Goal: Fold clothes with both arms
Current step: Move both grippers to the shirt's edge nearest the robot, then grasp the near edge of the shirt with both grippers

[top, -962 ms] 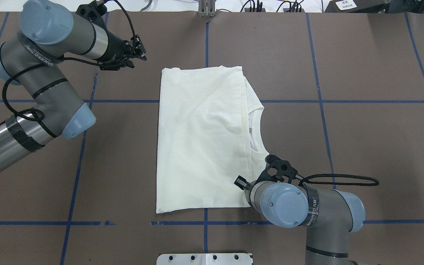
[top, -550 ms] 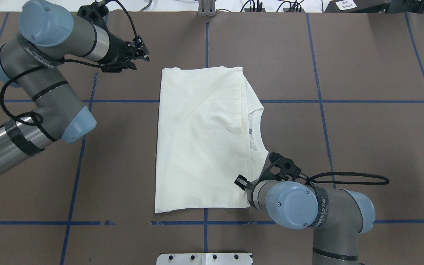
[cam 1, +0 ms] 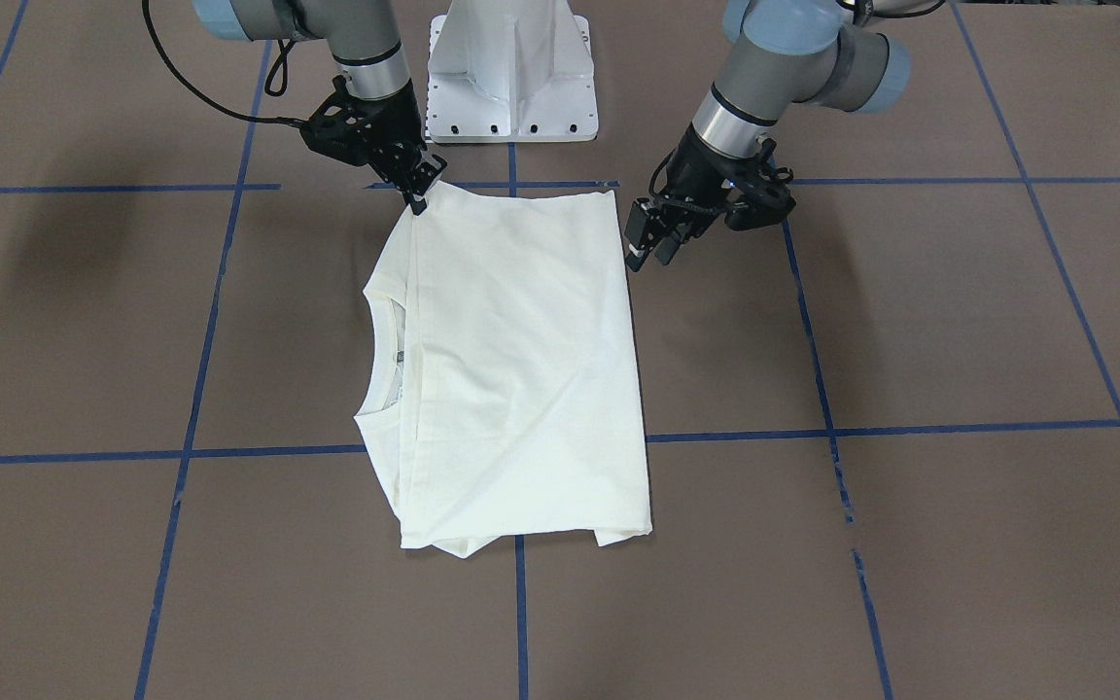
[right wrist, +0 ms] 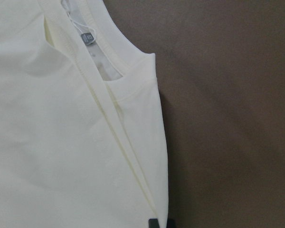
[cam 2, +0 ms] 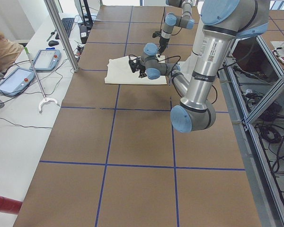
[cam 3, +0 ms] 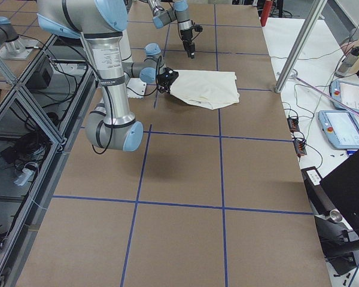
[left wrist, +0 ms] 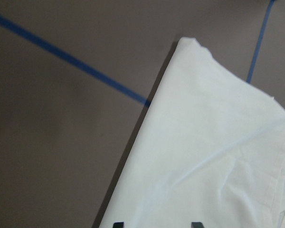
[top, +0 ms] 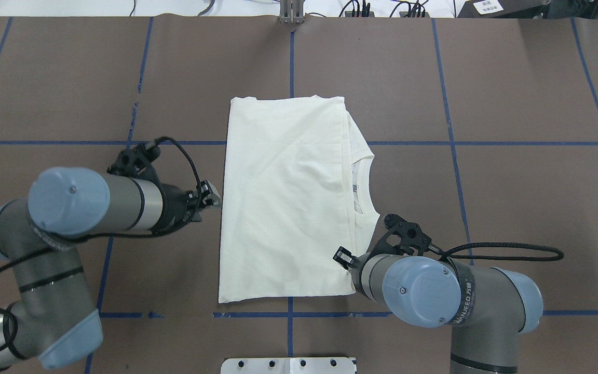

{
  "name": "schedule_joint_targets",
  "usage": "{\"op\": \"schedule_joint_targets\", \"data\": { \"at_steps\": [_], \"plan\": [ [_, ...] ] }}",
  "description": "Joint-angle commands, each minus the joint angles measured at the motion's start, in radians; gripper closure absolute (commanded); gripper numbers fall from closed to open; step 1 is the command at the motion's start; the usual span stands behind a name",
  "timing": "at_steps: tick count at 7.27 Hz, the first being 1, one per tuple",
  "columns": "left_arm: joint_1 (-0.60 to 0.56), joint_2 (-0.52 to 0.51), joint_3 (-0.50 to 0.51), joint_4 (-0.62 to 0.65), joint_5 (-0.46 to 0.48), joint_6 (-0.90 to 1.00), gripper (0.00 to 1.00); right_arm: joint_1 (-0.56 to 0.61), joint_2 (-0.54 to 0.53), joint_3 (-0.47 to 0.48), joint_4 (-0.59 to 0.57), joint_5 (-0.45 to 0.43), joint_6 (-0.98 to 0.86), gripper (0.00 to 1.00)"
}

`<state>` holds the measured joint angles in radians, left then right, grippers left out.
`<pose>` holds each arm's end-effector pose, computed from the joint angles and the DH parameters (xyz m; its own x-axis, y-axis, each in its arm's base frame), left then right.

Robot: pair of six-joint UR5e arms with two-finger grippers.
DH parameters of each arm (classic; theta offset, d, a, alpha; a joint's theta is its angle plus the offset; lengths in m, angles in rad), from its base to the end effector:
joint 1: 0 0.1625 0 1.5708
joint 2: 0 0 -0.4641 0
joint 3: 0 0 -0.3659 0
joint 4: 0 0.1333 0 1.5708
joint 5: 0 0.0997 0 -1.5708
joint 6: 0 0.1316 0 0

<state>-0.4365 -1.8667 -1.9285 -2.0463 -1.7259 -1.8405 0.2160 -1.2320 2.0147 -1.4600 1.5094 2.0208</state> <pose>0.4833 -0.3501 0.3494 0.2958 -0.4285 -0.8538 0.3838 0.8717 -0.3045 -0.5348 -0.2621 0.3468 0.4378 0.5405 0.7184 -0.5009 0.8102 -0.3043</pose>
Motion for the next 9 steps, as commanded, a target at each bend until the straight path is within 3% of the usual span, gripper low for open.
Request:
{"op": "schedule_joint_targets", "data": {
  "at_steps": [1,9],
  "plan": [
    [0.169,0.012,-0.017,0.031,0.052,-0.110,0.43,-0.001,-0.001,0.001,0.000,0.000,0.001,1.00],
    [0.251,0.009,0.011,0.075,0.078,-0.112,0.44,-0.003,-0.001,0.001,0.000,-0.003,0.003,1.00]
  ]
}}
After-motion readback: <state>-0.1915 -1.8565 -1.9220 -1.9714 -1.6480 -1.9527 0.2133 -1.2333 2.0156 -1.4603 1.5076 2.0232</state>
